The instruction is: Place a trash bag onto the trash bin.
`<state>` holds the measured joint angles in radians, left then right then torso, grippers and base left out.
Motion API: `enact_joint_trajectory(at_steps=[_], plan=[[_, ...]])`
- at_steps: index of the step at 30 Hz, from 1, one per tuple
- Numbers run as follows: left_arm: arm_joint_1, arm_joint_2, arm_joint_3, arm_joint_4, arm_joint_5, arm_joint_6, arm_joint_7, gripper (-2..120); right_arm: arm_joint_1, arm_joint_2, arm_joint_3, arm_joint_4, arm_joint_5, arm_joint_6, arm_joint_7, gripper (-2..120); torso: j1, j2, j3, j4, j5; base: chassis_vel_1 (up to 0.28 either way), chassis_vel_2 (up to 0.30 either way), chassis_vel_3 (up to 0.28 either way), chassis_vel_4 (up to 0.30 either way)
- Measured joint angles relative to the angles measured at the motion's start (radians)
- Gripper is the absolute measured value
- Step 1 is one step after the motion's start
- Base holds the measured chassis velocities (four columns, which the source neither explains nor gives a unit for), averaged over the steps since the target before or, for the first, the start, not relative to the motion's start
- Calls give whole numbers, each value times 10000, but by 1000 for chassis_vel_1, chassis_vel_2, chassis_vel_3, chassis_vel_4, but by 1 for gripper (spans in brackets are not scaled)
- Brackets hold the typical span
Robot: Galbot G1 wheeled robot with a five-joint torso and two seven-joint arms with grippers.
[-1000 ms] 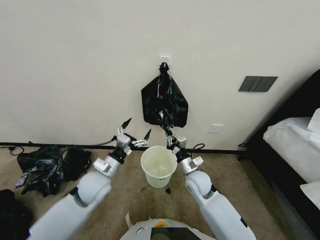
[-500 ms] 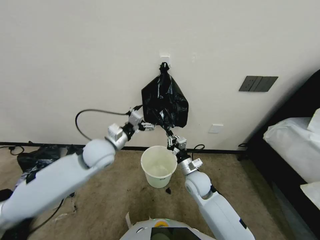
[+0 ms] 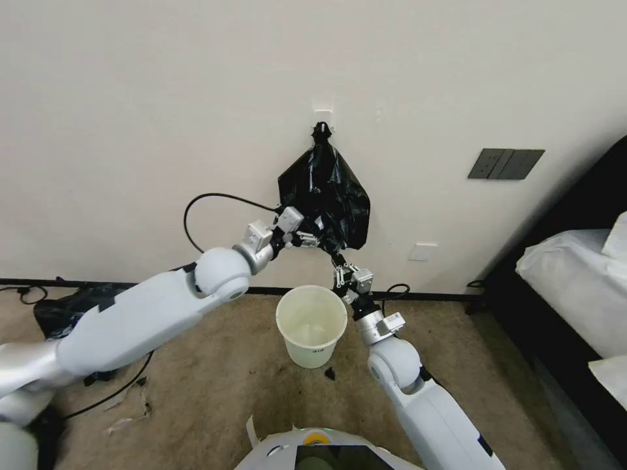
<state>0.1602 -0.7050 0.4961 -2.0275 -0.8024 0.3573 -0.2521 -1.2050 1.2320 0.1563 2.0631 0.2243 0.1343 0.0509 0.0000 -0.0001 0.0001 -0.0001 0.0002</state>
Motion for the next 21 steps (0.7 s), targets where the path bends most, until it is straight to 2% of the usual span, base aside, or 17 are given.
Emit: enact_joint_trajectory(at_steps=[3, 7, 10, 11, 14, 15, 18, 19, 21], plan=[[-221, -213, 201, 198, -95, 70, -74, 99, -25, -26, 17, 22, 2, 1, -1, 0, 0, 0, 0, 1, 0, 0, 0, 0, 0], [-487, -596, 384, 436, -809, 484, -456, 92, -36, -41, 30, 30, 13, 4, -4, 0, 0, 0, 0, 1, 0, 0, 0, 0, 0], [-635, -891, 412, 651, -1437, 995, -771, 79, -37, -40, 35, 34, 37, 5, -5, 0, 0, 0, 0, 1, 0, 0, 0, 0, 0], [-635, -891, 412, 651, -1437, 995, -771, 79, -37, -40, 35, 34, 37, 5, -5, 0, 0, 0, 0, 1, 0, 0, 0, 0, 0], [-693, -1080, 489, 883, -1617, 1112, -832, 66, -32, -29, 39, 55, 75, 6, -5, 0, 0, 0, 0, 2, 0, 0, 0, 0, 0], [-693, -1080, 489, 883, -1617, 1112, -832, 66, -32, -29, 39, 55, 75, 6, -5, 0, 0, 0, 0, 2, 0, 0, 0, 0, 0], [-688, -1260, 545, 1071, -1711, 1245, -911, 51, -30, -19, 46, 78, 148, 6, -3, 0, 0, 0, 0, 1, 0, 0, 0, 0, 0], [-688, -1260, 545, 1071, -1711, 1245, -911, 51, -30, -19, 46, 78, 148, 6, -3, 0, 0, 0, 0, 1, 0, 0, 0, 0, 0], [-697, -1300, 600, 1116, -1715, 1335, -952, 40, -29, -34, 65, 105, 226, 2, -1, 0, 0, 0, 0, 2, -2, 0, 0, 0, 0]])
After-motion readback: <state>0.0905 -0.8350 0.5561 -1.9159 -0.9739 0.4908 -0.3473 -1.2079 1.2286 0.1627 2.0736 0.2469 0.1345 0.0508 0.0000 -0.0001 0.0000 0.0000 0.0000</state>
